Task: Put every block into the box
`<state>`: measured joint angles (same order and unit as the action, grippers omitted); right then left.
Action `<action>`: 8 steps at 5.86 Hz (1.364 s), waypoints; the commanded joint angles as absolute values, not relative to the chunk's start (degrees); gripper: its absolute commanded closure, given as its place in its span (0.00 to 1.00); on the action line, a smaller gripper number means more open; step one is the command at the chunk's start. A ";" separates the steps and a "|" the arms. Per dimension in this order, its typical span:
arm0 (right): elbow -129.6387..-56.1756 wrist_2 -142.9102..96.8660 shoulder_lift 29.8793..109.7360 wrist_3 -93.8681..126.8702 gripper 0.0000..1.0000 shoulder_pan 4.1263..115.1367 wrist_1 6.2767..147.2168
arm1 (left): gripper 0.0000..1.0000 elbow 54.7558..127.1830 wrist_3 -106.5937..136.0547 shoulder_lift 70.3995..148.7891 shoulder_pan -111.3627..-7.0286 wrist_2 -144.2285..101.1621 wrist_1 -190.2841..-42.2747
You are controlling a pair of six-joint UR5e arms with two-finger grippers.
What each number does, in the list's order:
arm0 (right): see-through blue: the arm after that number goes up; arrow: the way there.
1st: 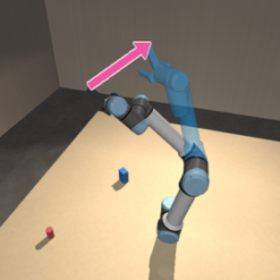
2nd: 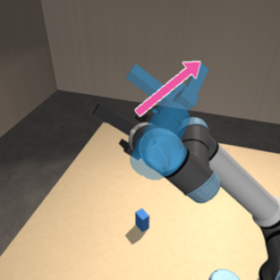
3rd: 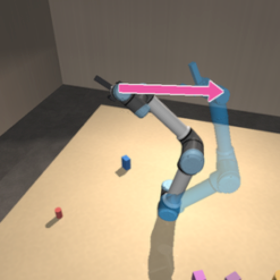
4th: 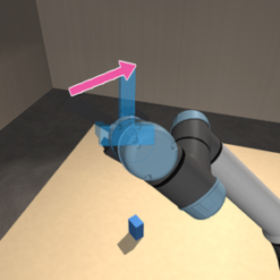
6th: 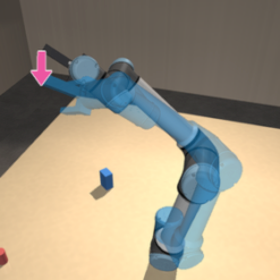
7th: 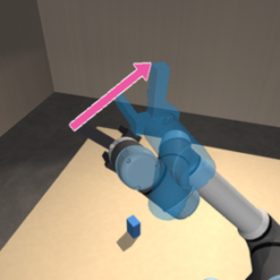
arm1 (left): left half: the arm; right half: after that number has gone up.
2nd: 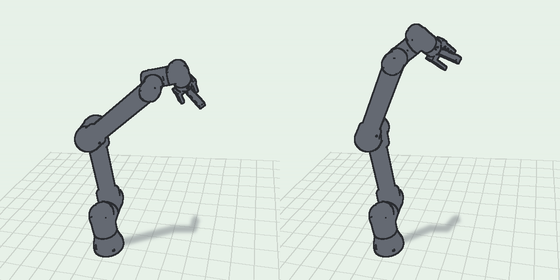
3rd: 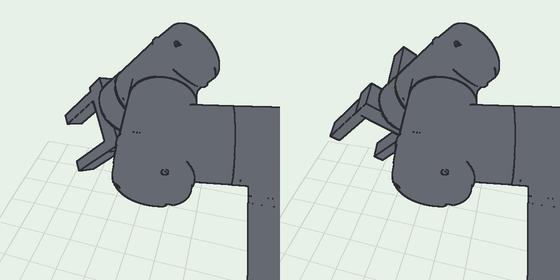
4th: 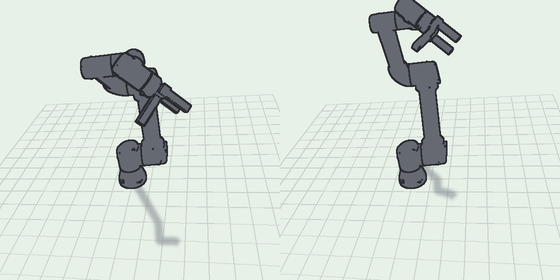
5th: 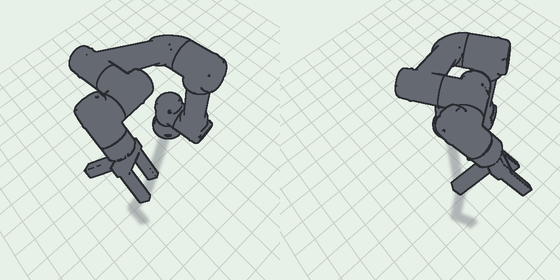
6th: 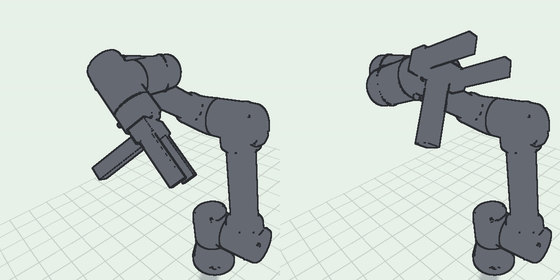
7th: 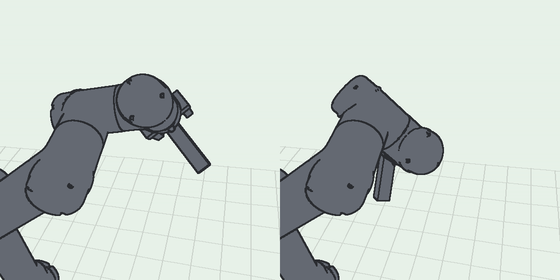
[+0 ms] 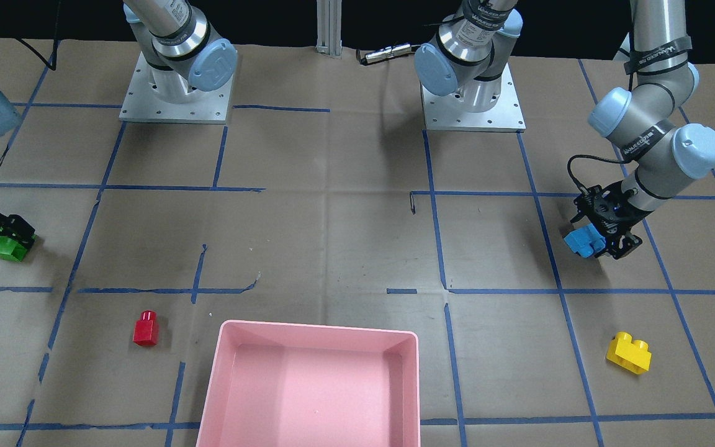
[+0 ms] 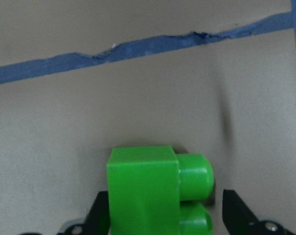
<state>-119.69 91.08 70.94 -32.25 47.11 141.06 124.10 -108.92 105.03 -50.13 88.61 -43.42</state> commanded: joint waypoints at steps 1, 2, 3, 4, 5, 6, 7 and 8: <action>-119.71 91.06 71.37 -32.17 0.79 47.11 140.98 | 0.27 124.01 -109.25 105.21 -50.10 88.51 -42.81; -119.36 91.05 72.24 -32.25 0.92 47.20 140.02 | 0.45 123.93 -109.42 105.21 -50.10 88.51 -42.45; -118.14 91.05 75.81 -32.17 0.94 47.63 137.31 | 0.60 123.58 -109.51 105.29 -50.10 88.59 -42.45; -115.17 90.10 79.94 -32.25 0.95 48.85 131.02 | 0.70 123.49 -109.34 105.21 -50.10 88.77 -42.28; -112.00 89.13 82.85 -33.13 0.96 55.04 129.83 | 0.76 121.83 -108.47 103.99 -50.36 89.20 -42.36; -108.93 86.95 82.53 -33.57 0.96 64.68 130.16 | 0.77 116.51 -108.20 102.93 -50.45 89.21 -45.76; -105.85 79.01 81.05 -32.27 0.96 73.56 131.12 | 0.77 109.49 -105.41 101.79 -50.54 89.12 -55.10; -101.38 71.70 76.68 -28.43 0.96 81.40 131.31 | 0.77 99.85 -100.25 101.60 -50.89 88.95 -67.38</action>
<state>-105.35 78.59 79.95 -31.29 73.40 130.99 108.23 -104.36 102.05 -50.62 89.08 -56.85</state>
